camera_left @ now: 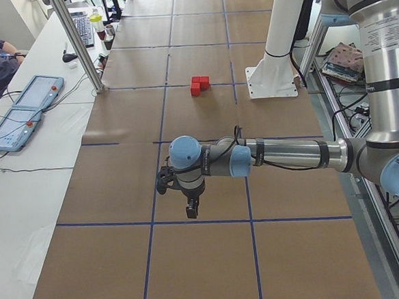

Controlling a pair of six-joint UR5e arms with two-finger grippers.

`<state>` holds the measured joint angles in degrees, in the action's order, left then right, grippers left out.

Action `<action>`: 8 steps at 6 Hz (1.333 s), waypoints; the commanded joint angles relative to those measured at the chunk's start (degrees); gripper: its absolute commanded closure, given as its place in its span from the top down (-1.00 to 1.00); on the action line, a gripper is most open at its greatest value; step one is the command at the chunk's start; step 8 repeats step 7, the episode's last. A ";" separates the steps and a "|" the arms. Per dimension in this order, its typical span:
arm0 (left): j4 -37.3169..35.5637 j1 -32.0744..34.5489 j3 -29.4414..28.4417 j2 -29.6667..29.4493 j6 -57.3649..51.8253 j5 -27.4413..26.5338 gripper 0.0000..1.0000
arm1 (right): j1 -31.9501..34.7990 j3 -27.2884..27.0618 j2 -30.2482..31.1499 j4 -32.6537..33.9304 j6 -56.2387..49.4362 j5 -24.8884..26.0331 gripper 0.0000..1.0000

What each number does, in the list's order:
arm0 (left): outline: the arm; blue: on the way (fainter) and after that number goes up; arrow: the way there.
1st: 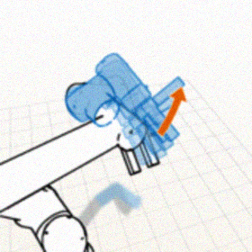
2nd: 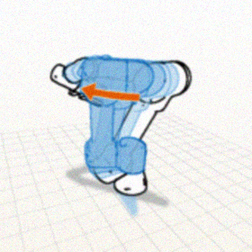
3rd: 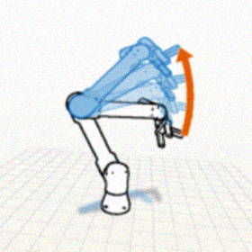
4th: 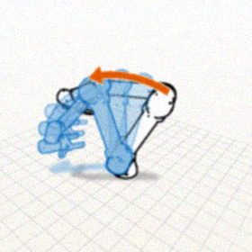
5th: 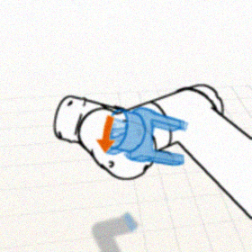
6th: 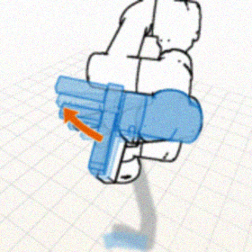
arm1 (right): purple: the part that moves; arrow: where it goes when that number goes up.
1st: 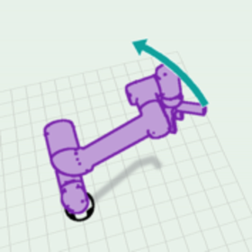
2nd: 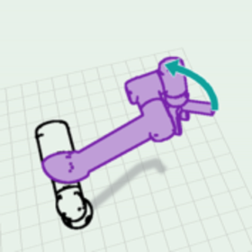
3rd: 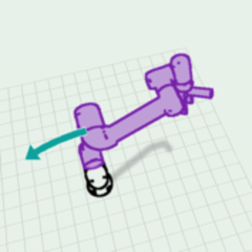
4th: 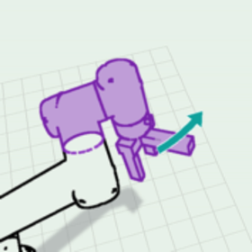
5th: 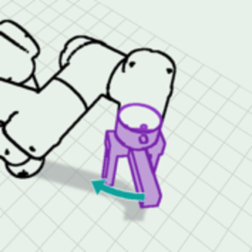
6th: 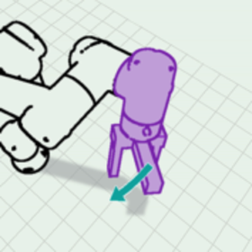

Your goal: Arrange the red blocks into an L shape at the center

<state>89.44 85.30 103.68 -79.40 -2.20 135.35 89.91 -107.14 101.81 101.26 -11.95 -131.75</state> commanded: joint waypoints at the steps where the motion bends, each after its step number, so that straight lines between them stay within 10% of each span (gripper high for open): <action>1: -0.40 -0.04 -0.14 0.48 -0.08 0.00 1.00 | 0.00 0.00 0.05 0.08 -0.01 0.00 1.00; 8: -0.40 -0.04 -0.85 0.65 -0.08 0.00 1.00 | 0.00 0.09 0.23 -0.01 -0.09 0.00 1.00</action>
